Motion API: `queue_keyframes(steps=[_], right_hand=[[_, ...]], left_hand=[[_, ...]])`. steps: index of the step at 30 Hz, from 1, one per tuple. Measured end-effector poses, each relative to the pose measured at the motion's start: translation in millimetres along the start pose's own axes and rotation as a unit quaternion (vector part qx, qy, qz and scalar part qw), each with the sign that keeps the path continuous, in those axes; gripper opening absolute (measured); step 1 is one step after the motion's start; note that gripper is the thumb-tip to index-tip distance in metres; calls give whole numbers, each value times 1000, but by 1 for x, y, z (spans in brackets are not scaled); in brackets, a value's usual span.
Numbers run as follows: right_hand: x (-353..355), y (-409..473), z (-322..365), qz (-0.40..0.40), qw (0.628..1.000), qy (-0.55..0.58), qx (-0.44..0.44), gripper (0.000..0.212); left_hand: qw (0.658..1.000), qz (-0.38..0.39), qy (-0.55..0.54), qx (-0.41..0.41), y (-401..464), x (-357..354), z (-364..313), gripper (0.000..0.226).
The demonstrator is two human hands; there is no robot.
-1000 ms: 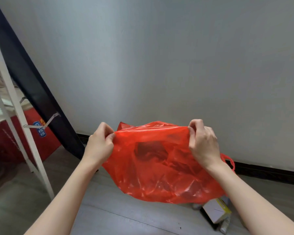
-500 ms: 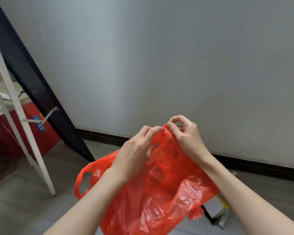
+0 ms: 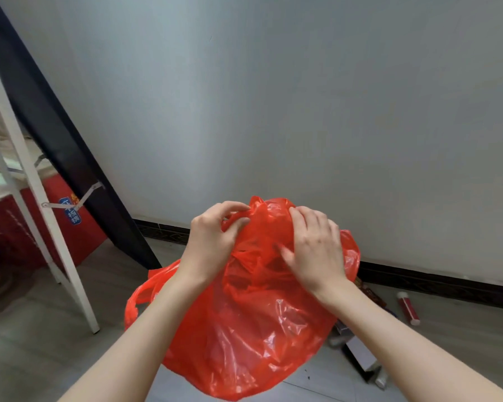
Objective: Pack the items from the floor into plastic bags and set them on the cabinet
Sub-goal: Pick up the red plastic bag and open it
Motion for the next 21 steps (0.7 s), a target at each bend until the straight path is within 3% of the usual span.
queue_keyframes(steps=[4, 6, 9, 13, 16, 21], right_hand=[[-6, 8, -22, 13, 999, 45, 4, 24], [-8, 9, -32, 60, 996, 64, -20, 21], [-15, 4, -40, 104, 994, 42, 3, 26], [-48, -5, -31, 221, 974, 39, 35, 25], [-66, 1, -31, 225, 973, 45, 38, 23], [-118, -6, -24, 227, 965, 55, 116, 49]], left_hand=[[999, 42, -11, -23, 0, 4, 1, 15], [992, 52, 96, -59, 0, 10, 12, 13], [962, 47, 266, -34, 1, 23, 39, 10], [937, 56, 340, -52, 4, 15, 54, 10], [921, 64, 372, -91, 17, 1, 68, 13], [886, 87, 439, -118, 21, -30, 124, 14]])
Point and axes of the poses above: each hand's wrist, its own y-axis towards the middle knuckle, its own x-axis out of the back of the hand, z = x × y, the point moved 6 cm from there along y, towards the middle knuckle, and after that the axes turned 3 degrees about -y, right-handed, at the moved point
